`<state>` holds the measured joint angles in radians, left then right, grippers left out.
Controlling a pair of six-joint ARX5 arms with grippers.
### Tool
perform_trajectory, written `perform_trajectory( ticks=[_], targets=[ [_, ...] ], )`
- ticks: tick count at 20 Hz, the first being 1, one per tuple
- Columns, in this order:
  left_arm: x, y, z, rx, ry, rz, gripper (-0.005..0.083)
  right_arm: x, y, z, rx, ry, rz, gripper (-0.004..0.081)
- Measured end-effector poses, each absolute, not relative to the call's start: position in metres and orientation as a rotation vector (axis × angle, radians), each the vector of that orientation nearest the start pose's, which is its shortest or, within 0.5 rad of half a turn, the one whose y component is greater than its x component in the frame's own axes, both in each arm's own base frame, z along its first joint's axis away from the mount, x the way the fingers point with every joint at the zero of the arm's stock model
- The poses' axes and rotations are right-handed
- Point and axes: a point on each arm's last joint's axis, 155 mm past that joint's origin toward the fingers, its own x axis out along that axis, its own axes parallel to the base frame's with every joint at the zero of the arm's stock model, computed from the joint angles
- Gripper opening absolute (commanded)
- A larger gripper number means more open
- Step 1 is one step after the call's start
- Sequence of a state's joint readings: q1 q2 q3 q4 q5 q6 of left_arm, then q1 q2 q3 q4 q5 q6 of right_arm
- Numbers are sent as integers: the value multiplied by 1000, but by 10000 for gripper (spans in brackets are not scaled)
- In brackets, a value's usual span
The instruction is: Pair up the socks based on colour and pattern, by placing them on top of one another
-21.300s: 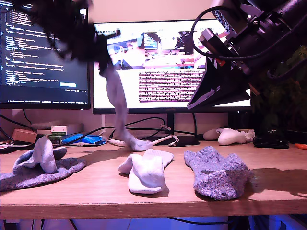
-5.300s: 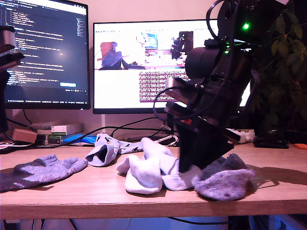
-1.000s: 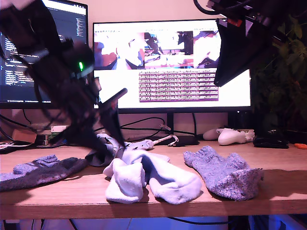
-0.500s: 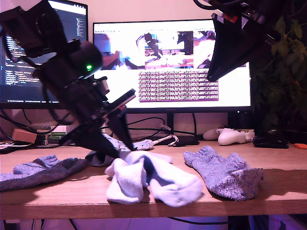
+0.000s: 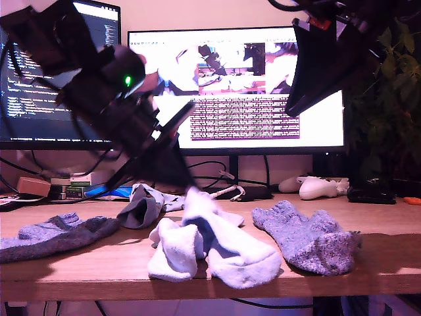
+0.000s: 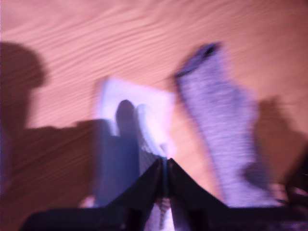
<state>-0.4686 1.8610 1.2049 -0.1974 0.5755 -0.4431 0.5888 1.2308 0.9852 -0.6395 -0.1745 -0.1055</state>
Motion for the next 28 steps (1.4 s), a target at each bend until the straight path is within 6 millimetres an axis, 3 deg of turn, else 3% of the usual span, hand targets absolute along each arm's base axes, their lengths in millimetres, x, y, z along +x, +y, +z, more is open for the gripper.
perform_trajectory(
  ticks=[3, 8, 11, 13, 16, 18, 20, 23, 24, 26, 27, 28],
  targets=[
    [384, -325, 131, -460, 1029, -906, -19, 268, 217, 160, -281, 840, 761, 101],
    [369, -357, 219, -504, 946, -1199, -19, 287, 225, 177, -330, 703, 784, 249],
    [356, -358, 247, -450, 902, -1267, -19, 315, 221, 201, -277, 585, 731, 287],
    [351, -351, 258, -404, 879, -1249, -19, 332, 201, 206, -162, 601, 644, 288],
    [353, -341, 262, -205, 768, -1212, -19, 340, 180, 214, 209, 724, 530, 298],
    [354, -343, 253, -111, 746, -1175, -19, 345, 183, 241, 361, 714, 541, 307],
    [345, -357, 246, -18, 720, -1179, -19, 344, 195, 272, 402, 673, 616, 307],
    [324, -378, 236, 203, 636, -1242, -19, 334, 213, 286, 299, 635, 781, 306],
    [313, -383, 231, 240, 649, -1262, -19, 332, 215, 279, 264, 647, 812, 305],
    [301, -381, 219, 380, 625, -1304, -19, 332, 212, 261, -7, 584, 885, 305],
    [302, -378, 214, 399, 642, -1289, -19, 334, 209, 255, -49, 590, 872, 305],
    [306, -373, 211, 427, 641, -1274, -19, 336, 204, 250, -208, 538, 890, 305]
  ],
)
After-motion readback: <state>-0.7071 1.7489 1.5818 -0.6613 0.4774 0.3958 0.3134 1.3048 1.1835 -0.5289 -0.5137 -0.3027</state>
